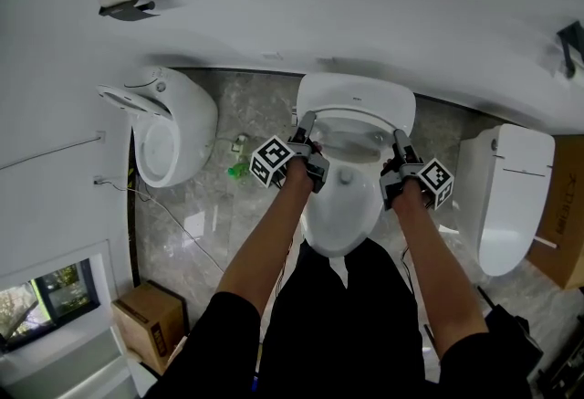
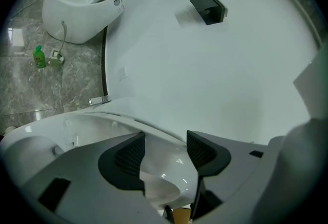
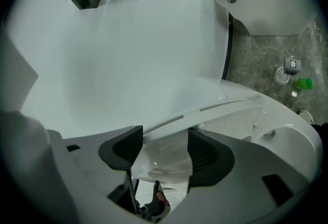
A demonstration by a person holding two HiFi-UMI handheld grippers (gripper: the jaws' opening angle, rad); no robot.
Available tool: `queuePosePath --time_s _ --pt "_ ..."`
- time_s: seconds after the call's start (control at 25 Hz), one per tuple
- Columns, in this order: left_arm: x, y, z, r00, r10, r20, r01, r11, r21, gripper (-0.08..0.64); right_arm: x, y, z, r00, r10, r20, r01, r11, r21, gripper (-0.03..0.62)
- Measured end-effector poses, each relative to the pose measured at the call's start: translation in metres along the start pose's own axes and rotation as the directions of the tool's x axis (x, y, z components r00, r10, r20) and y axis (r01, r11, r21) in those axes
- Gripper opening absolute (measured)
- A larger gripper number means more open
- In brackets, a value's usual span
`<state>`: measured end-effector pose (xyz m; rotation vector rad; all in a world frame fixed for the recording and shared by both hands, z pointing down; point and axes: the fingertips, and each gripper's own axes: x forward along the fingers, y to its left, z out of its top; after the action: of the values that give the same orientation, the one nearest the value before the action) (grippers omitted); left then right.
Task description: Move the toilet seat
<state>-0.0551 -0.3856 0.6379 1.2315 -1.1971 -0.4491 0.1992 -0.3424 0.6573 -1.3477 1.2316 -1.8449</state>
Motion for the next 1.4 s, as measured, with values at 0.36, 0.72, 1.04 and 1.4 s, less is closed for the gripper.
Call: queuePosePath --time_s 0.36,0.72,1.04,1.4 --pt "-0.018 -0.001 0.010 0.993 -0.119 0.011 0.119 0.992 -0.030 0.259 -0.010 0.006 -0.004 0.998 0.019 -0.053 -0.023 0.997 -0.070 0.285" --pt "-0.085 -0.026 0.023 0.982 -0.188 -0.034 0.191 0.977 0.096 0.259 -0.050 0.029 -0.023 0.992 0.020 -0.123 -0.060 0.943 -0.328 0.285" --pt "-0.170 -0.083 -0.002 0.953 -0.280 -0.120 0.304 0.877 0.372 0.252 -0.117 0.067 -0.058 0.991 0.028 -0.134 -0.086 0.888 -0.452 0.285" --pt "-0.297 -0.129 -0.029 0.922 -0.349 -0.169 0.382 0.740 0.553 0.252 -0.214 0.138 -0.121 0.990 0.102 -0.095 -0.139 0.746 -0.651 0.285"
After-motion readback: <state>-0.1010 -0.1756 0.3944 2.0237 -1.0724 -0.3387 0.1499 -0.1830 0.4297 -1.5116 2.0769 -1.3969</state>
